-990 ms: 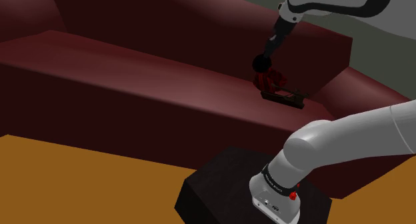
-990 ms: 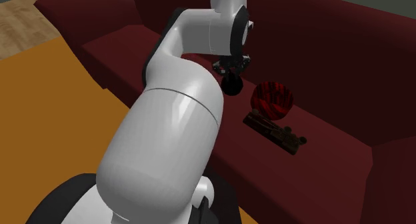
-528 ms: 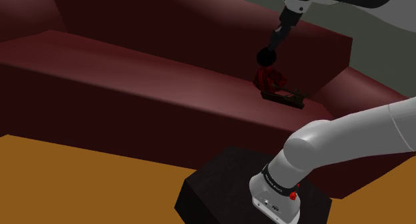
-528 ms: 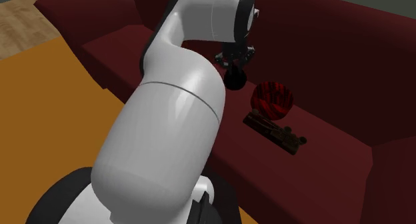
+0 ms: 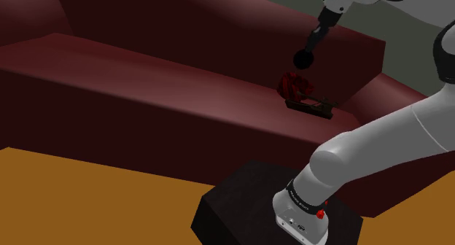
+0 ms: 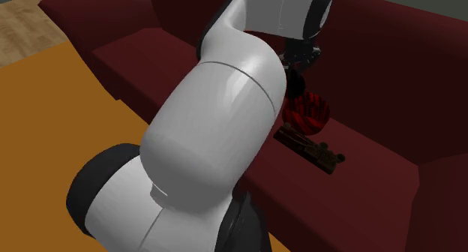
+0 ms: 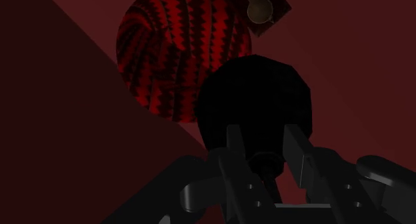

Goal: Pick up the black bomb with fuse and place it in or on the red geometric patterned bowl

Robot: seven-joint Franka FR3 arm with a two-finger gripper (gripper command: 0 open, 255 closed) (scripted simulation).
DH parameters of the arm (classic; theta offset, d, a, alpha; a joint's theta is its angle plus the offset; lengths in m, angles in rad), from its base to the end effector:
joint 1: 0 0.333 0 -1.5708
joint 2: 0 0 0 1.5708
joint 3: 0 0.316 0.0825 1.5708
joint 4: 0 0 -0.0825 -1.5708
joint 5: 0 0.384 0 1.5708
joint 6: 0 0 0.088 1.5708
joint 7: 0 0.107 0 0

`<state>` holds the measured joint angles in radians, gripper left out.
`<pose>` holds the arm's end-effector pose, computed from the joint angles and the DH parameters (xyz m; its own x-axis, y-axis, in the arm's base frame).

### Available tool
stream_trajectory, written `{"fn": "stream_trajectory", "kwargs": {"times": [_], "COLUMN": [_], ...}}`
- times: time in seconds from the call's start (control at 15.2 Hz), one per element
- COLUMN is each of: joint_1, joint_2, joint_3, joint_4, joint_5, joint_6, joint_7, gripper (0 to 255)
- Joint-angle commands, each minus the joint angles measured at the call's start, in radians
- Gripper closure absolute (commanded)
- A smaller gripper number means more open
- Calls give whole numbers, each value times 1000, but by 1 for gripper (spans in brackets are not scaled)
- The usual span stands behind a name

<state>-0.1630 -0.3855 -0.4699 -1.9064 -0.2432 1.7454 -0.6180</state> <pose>0.3348 -0.3238 0.6505 0.9937 0.0281 0.1086 0.0098 -0.9861 0.1656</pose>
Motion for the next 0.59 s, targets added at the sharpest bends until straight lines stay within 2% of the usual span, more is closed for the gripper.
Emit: {"fn": "stream_trajectory", "kwargs": {"times": [0.0,0.4,0.53], "joint_1": [-3,-20,-22], "joint_2": [56,256,245], "joint_3": [-51,-204,-200], "joint_4": [69,286,249], "joint_5": [20,139,131], "joint_6": [-4,-27,1], "joint_7": [-64,-258,-252], "gripper": [255,255,255]}}
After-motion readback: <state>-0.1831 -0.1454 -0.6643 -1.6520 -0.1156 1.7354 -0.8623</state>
